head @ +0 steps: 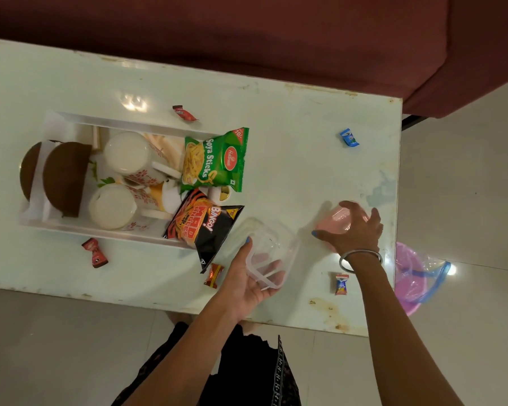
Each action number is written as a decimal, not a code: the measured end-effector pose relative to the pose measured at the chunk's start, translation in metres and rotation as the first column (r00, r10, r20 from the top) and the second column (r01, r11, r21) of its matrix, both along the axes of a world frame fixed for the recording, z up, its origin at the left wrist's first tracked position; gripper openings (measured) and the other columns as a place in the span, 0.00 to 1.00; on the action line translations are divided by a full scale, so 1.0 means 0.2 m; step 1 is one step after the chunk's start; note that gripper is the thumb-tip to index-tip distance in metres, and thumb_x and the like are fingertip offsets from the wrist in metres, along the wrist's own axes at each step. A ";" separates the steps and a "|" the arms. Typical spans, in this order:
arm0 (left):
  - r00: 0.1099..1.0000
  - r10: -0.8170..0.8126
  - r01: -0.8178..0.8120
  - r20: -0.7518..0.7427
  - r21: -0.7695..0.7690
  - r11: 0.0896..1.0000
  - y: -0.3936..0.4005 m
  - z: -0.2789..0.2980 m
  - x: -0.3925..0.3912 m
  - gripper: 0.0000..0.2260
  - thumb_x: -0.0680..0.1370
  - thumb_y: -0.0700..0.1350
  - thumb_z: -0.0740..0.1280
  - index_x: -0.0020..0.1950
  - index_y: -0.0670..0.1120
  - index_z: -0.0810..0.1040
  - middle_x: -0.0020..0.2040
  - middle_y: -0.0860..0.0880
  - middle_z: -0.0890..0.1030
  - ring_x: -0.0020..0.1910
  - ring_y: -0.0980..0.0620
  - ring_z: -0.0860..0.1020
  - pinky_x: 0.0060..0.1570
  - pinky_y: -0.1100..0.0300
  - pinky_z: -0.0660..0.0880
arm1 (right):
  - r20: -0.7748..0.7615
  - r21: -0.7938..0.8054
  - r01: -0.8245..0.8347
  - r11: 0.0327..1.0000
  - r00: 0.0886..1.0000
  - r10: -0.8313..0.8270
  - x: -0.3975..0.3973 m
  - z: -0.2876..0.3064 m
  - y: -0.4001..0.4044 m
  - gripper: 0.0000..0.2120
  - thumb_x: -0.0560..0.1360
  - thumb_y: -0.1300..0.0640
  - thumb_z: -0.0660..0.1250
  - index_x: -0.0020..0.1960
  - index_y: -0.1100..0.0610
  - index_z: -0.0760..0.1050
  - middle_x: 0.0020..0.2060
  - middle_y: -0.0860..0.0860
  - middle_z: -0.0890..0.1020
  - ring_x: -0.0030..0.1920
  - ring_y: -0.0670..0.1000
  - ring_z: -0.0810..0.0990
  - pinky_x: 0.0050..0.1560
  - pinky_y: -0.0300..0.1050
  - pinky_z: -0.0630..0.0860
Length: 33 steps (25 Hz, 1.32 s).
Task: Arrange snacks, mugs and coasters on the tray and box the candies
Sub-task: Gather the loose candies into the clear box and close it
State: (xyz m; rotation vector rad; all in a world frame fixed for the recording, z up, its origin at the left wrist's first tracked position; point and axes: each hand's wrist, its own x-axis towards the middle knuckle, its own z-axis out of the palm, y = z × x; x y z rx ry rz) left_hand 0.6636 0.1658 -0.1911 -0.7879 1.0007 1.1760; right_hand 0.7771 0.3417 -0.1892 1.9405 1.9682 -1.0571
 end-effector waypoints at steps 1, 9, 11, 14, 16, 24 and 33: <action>1.000 0.008 -0.008 -0.005 0.000 1.000 0.00 -0.01 0.00 0.28 0.72 0.60 0.65 0.62 0.39 0.72 0.54 0.37 0.79 0.45 0.42 0.79 0.47 0.49 0.79 | -0.007 0.013 0.003 1.000 1.000 -0.003 0.01 0.00 -0.01 0.36 0.61 0.48 0.78 0.65 0.48 0.68 0.72 0.59 0.57 0.71 0.63 0.59 0.65 0.60 0.65; 0.997 -0.022 0.023 -0.076 0.022 0.999 0.09 0.00 -0.01 0.24 0.76 0.59 0.60 0.57 0.40 0.76 0.54 0.38 0.79 0.50 0.42 0.79 0.50 0.48 0.77 | -0.171 -0.300 0.089 0.950 0.974 -0.146 -0.14 0.07 -0.28 0.14 0.68 0.54 0.69 0.52 0.56 0.76 0.37 0.54 0.84 0.38 0.55 0.84 0.49 0.52 0.81; 0.995 -0.070 0.066 -0.076 -0.043 0.997 0.06 0.00 0.02 0.23 0.77 0.59 0.59 0.58 0.40 0.74 0.54 0.38 0.79 0.51 0.41 0.79 0.49 0.48 0.77 | -0.141 -0.215 0.128 0.968 0.977 -0.161 -0.11 0.06 -0.34 0.13 0.68 0.57 0.67 0.52 0.56 0.77 0.36 0.52 0.84 0.39 0.55 0.84 0.50 0.51 0.80; 0.994 -0.073 0.067 -0.084 -0.070 0.995 0.03 -0.01 0.02 0.21 0.77 0.57 0.60 0.56 0.39 0.73 0.53 0.38 0.79 0.49 0.42 0.79 0.48 0.50 0.78 | -0.216 -0.137 0.158 0.978 0.959 -0.186 -0.13 0.05 -0.30 0.13 0.69 0.58 0.69 0.54 0.59 0.77 0.37 0.52 0.82 0.37 0.56 0.83 0.47 0.50 0.80; 0.992 -0.083 0.073 -0.099 -0.100 0.992 0.02 -0.01 0.00 0.18 0.78 0.54 0.60 0.56 0.39 0.74 0.51 0.39 0.79 0.49 0.42 0.79 0.47 0.52 0.78 | -0.259 -0.112 0.128 0.985 0.954 -0.153 -0.15 0.04 -0.24 0.15 0.71 0.59 0.70 0.56 0.60 0.76 0.39 0.52 0.80 0.33 0.54 0.80 0.45 0.45 0.79; 0.876 -0.236 0.109 -0.420 -0.304 0.946 -0.19 0.05 0.01 0.02 0.75 0.41 0.66 0.44 0.43 0.76 0.41 0.44 0.79 0.35 0.50 0.76 0.33 0.65 0.74 | -0.193 0.195 0.326 0.925 0.938 -0.289 0.09 0.03 -0.25 0.08 0.73 0.57 0.66 0.49 0.61 0.79 0.44 0.56 0.84 0.41 0.51 0.78 0.45 0.36 0.69; -0.029 -0.768 0.239 -0.640 -0.750 0.616 -0.34 -0.08 -0.02 0.23 0.66 0.48 0.75 0.56 0.43 0.71 0.49 0.48 0.72 0.51 0.51 0.71 0.45 0.53 0.75 | 0.033 0.170 0.339 0.925 0.936 -0.349 0.19 -0.13 -0.57 0.24 0.66 0.51 0.74 0.59 0.52 0.70 0.57 0.62 0.69 0.53 0.65 0.74 0.48 0.52 0.73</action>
